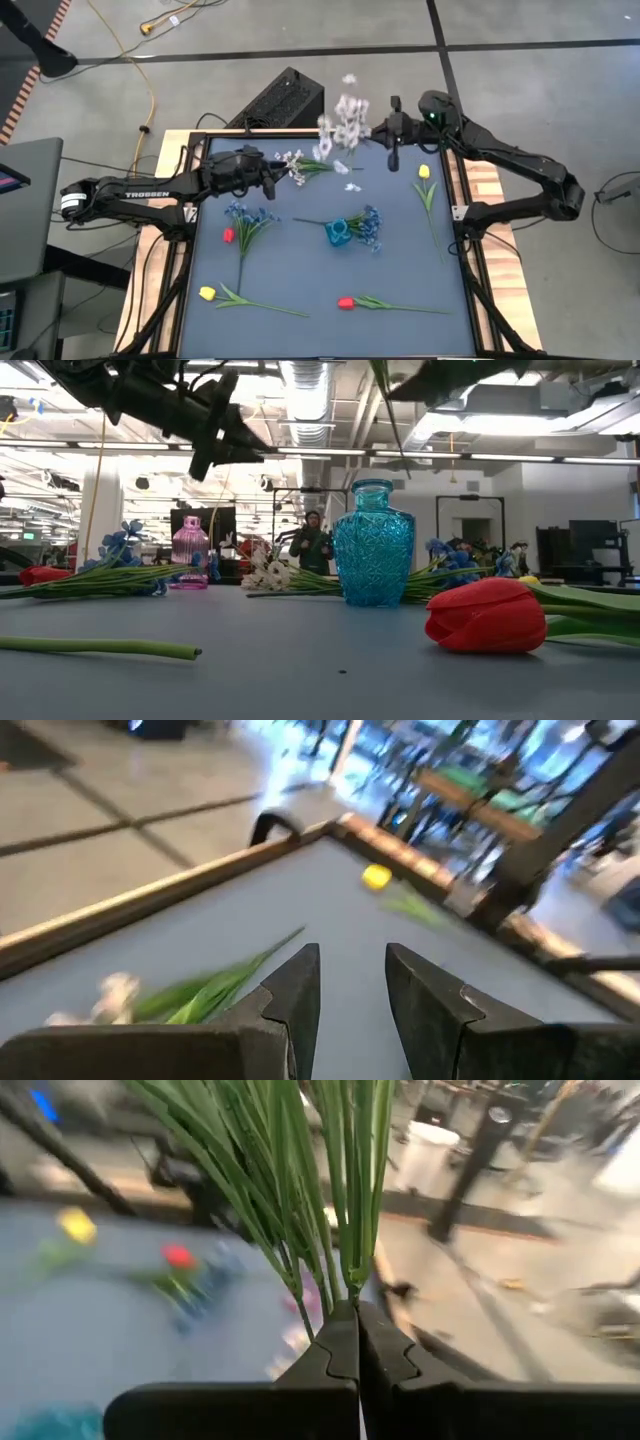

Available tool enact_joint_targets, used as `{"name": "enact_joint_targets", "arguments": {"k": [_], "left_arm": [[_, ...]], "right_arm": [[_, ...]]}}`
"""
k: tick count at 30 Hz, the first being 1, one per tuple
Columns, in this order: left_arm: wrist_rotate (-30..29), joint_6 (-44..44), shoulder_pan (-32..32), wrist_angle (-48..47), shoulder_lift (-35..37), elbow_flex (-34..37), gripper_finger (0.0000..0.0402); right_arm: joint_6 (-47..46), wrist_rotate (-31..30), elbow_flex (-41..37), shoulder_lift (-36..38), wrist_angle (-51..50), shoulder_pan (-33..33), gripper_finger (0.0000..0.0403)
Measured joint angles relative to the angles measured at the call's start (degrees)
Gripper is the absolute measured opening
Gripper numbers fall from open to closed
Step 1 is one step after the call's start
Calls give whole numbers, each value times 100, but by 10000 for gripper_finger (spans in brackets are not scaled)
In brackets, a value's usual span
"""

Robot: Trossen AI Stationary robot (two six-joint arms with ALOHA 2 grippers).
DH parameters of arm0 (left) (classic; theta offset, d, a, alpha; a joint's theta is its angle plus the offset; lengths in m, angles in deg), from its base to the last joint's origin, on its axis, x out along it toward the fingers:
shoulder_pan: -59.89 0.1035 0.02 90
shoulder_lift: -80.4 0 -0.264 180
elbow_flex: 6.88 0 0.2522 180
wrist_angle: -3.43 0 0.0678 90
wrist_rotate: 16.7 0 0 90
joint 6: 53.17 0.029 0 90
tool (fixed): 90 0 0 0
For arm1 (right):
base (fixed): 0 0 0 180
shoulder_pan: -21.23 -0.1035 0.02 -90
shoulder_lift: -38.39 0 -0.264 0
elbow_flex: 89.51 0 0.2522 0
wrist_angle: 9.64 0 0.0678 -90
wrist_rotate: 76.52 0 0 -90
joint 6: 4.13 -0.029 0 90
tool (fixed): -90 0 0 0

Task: Sort flowers into vase by color
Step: Put the right white flower into the blue vase

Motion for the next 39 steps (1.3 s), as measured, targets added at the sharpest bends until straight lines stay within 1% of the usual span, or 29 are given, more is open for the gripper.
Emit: {"name": "enact_joint_targets", "arguments": {"k": [3, 5, 10, 14, 18, 20, 23, 27, 30, 36, 39], "left_arm": [[231, 2, -5, 615, 0, 0, 105], [292, 4, -47, 997, 0, 0, 105], [389, 252, -252, 1423, 0, 0, 109], [420, 479, -535, 1450, -63, 0, 137], [418, 280, -758, 1768, -334, -109, 181], [430, 236, -812, 1885, -490, -306, 199], [541, 474, -839, 1762, -747, -682, 214], [717, 607, -839, 1413, -1133, -1145, 217], [697, 609, -830, 1200, -1310, -1374, 217], [892, 703, -820, 1250, -1432, -1599, 217], [969, 855, -821, 1228, -1432, -1601, 217]], "right_arm": [[-1170, 206, 4, -214, 466, -112, 16], [-1675, 225, 4, -377, 649, -200, 16], [-2126, 160, 3, -679, 1036, -534, 16], [-2549, 158, 2, -857, 1617, -851, 16], [-2781, 154, 4, -984, 2256, -1107, 16], [-2835, 115, 4, -1063, 2309, -1199, 16], [-2849, -4, 2, -1179, 2334, -1333, 16], [-2942, -31, 4, -1251, 2433, -1455, 16], [-2935, -85, 2, -1270, 2408, -1539, 16], [-2838, -479, 2, -1253, 2404, -1676, 16], [-2835, -502, 2, -1261, 2406, -1707, 16]]}}
